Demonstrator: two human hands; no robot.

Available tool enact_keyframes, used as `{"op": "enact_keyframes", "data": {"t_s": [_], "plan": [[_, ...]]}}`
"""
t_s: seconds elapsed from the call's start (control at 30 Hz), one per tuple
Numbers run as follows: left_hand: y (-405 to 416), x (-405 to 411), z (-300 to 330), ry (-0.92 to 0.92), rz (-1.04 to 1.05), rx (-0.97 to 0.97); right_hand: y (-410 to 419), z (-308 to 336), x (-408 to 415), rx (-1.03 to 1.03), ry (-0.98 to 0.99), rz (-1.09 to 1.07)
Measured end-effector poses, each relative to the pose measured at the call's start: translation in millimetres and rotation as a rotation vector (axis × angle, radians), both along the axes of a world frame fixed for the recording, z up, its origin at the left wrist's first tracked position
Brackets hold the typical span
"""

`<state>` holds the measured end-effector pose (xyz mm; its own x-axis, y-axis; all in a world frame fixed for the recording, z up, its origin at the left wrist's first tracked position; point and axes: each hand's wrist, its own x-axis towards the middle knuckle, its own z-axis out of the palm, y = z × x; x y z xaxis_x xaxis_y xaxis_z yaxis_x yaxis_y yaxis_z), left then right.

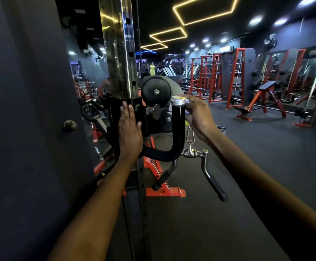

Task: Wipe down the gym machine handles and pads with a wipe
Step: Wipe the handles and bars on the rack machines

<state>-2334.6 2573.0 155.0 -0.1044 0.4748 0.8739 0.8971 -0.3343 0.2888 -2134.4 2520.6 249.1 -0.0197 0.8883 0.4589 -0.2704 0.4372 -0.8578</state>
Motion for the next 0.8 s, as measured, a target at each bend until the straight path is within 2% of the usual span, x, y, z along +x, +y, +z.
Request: {"op": "enact_keyframes", "data": {"t_s": [0.1,0.27,0.37,0.53,0.67,0.8], "plan": [[0,0,0,0.002,-0.005,-0.009,5,-20,0,-0.041,0.056,0.129],[0,0,0,-0.001,-0.004,-0.018,-3,-103,2,-0.086,-0.092,0.155],[0,0,0,-0.001,0.001,-0.021,4,-87,7,-0.075,-0.142,0.145],[-1,-1,-1,0.006,-0.014,-0.003,10,-41,9,-0.019,0.092,0.123],[1,0,-1,0.004,-0.017,0.005,-7,-96,-3,-0.032,0.002,0.019],[3,0,-1,-0.001,-0.012,0.011,-36,-154,-18,-0.204,-0.099,-0.087]]}}
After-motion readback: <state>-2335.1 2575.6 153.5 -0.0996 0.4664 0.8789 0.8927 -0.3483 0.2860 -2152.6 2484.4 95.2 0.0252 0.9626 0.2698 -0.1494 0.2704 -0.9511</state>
